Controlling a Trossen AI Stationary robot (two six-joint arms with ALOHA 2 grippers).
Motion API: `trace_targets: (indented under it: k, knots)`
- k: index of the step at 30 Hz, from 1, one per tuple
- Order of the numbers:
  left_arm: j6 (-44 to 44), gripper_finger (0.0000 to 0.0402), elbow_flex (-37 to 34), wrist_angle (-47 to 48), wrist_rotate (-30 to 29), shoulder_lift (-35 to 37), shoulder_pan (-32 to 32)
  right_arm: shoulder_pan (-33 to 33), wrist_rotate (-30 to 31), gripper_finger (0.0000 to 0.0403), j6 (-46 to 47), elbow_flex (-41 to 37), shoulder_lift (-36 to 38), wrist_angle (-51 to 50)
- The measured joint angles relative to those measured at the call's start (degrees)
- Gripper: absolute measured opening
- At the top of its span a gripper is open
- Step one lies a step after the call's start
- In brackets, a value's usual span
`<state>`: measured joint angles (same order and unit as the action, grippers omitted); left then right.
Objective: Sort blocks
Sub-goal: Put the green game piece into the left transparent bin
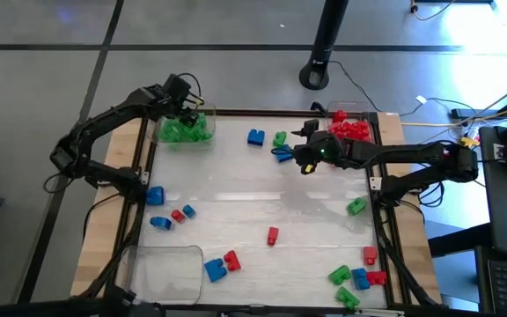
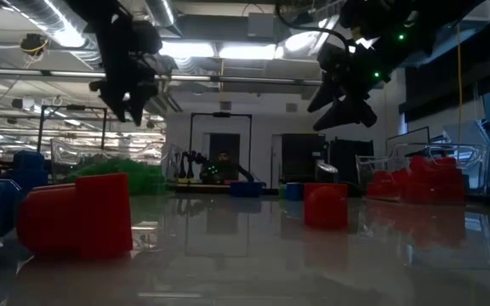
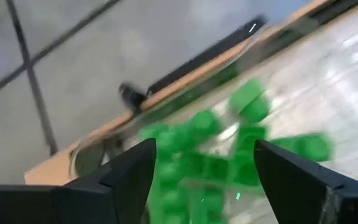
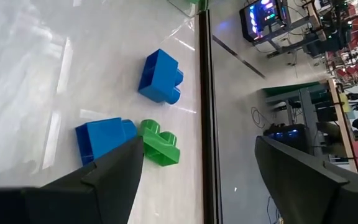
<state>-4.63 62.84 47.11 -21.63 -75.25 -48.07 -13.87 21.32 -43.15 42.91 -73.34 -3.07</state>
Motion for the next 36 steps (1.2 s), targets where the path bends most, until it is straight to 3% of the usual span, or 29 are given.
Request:
trace_targets:
  k: [7,14,19,26,32,36]
  knots:
    - [-0.98,0.0261,0.52,-11.64,0.11,4.96,12.03,-0.05,0.02,0.0309,2.59,0.04,0.0,0.5]
    - [1.82,0.0261,0.14,-22.1,0.22,4.39,26.0,-0.74,0.02,0.0309,2.56,0.68,-0.01,3.26]
    - [7.22,0.0261,-6.8,-39.41,2.04,4.0,33.55,-4.65,0.09,0.0309,-1.11,0.75,-1.91,4.88]
    - [9.53,0.0261,-17.11,-59.4,7.38,3.98,34.99,-10.01,-2.57,0.0309,-10.57,5.09,-8.93,3.52]
    - [7.6,0.0261,-24.24,-76.67,9.44,3.98,34.97,-11.78,-2.83,0.0309,-16.39,15.61,-18.42,-8.82]
    - [3.74,0.0261,-25.6,-76.66,9.46,4.68,35.44,-12.2,-2.64,0.0309,-19.4,19.93,-23.13,-15.13]
